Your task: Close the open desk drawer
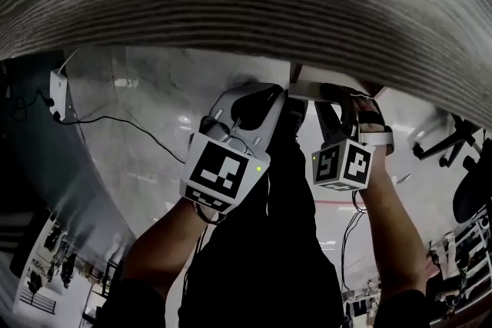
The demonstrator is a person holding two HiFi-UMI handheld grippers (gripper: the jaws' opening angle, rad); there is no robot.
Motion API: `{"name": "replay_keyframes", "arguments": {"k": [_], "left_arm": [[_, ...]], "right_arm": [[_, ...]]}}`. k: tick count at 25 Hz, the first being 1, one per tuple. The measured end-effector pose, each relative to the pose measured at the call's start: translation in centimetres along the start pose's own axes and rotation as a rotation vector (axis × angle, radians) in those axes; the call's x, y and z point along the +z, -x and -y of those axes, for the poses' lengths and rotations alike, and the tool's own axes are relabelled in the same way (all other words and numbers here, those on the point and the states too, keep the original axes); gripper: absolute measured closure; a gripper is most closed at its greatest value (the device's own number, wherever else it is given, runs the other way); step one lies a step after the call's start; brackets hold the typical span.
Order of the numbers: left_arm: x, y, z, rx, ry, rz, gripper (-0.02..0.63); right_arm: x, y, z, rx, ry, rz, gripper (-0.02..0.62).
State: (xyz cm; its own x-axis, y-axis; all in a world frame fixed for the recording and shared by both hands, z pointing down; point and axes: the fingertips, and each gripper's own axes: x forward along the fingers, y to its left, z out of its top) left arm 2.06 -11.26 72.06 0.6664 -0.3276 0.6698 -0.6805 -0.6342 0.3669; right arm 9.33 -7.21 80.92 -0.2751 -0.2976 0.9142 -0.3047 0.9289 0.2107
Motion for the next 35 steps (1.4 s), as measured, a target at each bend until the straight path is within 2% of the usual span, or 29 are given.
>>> {"name": "replay_keyframes", "arguments": {"k": [4, 9, 17, 23, 29, 35], "left_arm": [[0.1, 0.6, -0.6, 0.013, 0.014, 0.004, 0.597], [0.7, 2.0, -1.1, 0.033, 0.009, 0.002, 0.597], [3.2, 4.1, -1.6, 0.049, -0.012, 0.018, 0.597], [4.3, 4.1, -0.4, 0.034, -0.012, 0.031, 0.597], [3.6, 3.7, 0.3, 0.013, -0.015, 0.027, 0.597], [3.5, 2.8, 1.1, -0.002, -0.016, 0.026, 0.595]], "right_arm": [[0.2, 0.7, 0.0, -0.012, 0.020, -0.007, 0.489], [1.3, 4.1, 0.7, -0.046, -0.014, 0.020, 0.505], [5.7, 9.2, 5.5, -0.124, -0.089, 0.114, 0.497], [5.9, 9.4, 9.1, -0.175, -0.122, 0.117, 0.482], [5.9, 9.1, 10.7, -0.199, -0.111, 0.120, 0.477], [5.9, 8.9, 11.5, -0.185, -0.112, 0.138, 0.471]]}}
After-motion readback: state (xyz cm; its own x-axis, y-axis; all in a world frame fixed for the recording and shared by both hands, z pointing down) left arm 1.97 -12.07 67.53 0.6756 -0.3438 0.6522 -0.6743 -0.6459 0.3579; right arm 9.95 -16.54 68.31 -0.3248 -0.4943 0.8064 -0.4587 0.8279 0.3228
